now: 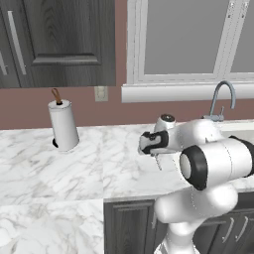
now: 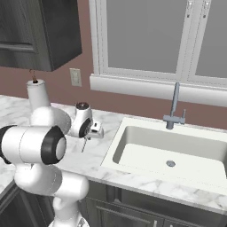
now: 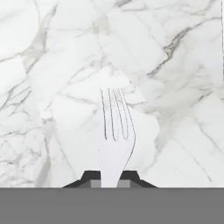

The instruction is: Organize the utensils by type. Pick up the wooden spoons from the counter and place them in the open cabinet. Then pick up the metallic utensils from the counter and place them in the open drawer.

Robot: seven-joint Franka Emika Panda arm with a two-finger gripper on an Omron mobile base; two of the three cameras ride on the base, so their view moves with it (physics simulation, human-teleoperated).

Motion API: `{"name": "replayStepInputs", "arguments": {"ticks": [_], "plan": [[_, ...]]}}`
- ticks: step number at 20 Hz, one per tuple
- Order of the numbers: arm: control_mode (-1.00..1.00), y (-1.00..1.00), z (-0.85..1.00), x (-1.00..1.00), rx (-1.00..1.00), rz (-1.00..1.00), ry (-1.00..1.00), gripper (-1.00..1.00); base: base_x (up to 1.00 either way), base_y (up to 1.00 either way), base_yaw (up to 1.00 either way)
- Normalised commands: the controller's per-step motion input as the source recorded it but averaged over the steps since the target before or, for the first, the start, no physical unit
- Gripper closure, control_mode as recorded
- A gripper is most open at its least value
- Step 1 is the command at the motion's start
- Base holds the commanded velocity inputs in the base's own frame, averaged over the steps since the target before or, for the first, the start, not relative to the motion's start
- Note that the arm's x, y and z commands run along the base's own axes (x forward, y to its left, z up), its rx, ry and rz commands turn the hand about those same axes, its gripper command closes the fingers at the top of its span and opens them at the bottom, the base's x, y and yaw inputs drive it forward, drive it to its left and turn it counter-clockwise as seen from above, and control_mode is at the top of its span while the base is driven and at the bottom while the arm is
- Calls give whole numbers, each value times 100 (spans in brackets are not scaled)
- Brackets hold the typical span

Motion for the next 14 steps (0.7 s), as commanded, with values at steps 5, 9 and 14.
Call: {"name": "replayStepInputs", "arguments": {"ticks": [5,9,14], "plan": [[-100,-4,99,-37,3,2,-5,100,0,0,0],[-100,0,97,-29,0,3,2,100,0,0,0],[-100,-2,92,-29,0,1,8,100,0,0,0]]}}
